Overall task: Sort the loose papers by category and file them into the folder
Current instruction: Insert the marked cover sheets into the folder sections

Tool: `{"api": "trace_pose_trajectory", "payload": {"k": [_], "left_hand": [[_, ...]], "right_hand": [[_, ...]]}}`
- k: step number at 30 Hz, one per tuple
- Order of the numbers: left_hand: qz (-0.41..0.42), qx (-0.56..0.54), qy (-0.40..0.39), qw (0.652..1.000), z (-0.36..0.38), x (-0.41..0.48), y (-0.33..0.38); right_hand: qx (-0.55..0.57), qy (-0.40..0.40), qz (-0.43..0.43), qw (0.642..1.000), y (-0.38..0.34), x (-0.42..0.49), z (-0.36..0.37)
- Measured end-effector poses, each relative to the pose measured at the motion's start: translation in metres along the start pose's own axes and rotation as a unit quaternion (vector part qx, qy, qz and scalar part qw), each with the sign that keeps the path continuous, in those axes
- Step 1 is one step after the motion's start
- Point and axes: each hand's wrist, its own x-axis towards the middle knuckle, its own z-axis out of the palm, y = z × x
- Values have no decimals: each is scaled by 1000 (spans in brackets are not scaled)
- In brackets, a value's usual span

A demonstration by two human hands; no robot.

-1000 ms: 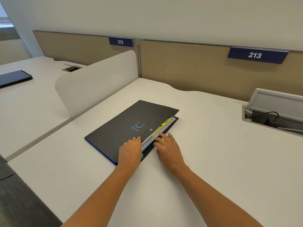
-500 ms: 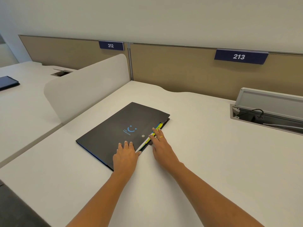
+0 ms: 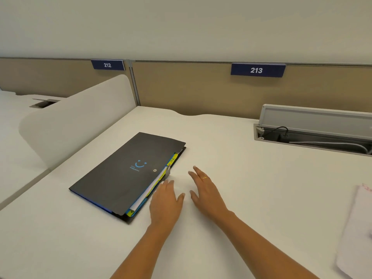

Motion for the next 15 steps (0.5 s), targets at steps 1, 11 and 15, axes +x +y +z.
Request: {"api": "trace_pose_trajectory", "payload": {"k": [1, 11, 15], "left_hand": [[9, -19, -8, 1000, 5, -5, 10], [151, -1, -135, 979, 58, -38, 117], [199, -20, -181, 963, 74, -56, 170]], "right_hand": [[-21, -16, 30, 999, 7, -6, -7], [-115, -47, 262, 957, 80, -93, -103], [-134, 24, 331, 934, 112, -140, -150]]}}
